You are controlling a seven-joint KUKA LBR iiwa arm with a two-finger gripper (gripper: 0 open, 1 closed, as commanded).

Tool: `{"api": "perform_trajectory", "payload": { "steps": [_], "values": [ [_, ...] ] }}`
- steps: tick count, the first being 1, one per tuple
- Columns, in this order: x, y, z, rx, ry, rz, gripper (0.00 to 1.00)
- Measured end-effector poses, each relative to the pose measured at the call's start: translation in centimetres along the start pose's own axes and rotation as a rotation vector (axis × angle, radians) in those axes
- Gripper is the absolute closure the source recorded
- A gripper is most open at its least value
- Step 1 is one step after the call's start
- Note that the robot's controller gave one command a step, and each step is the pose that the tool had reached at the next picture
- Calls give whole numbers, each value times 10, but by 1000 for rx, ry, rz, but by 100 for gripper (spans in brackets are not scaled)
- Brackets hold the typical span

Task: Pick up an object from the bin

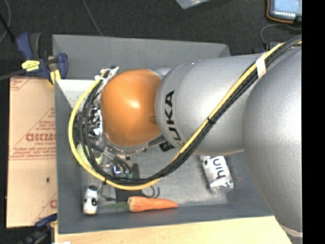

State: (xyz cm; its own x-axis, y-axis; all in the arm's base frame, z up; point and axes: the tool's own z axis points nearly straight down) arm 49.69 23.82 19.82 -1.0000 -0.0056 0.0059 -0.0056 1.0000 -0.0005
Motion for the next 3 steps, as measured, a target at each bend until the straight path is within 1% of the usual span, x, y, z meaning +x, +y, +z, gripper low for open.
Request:
{"api": "perform_trajectory", "payload": {
  "steps": [1, 2, 3],
  "values": [
    [-2, -1, -5, -2, -8, 5, 0],
    [-67, -1, 37, -4, -10, 0, 0],
    [-87, -5, 60, -3, -9, 71, 0]
  ]
}}
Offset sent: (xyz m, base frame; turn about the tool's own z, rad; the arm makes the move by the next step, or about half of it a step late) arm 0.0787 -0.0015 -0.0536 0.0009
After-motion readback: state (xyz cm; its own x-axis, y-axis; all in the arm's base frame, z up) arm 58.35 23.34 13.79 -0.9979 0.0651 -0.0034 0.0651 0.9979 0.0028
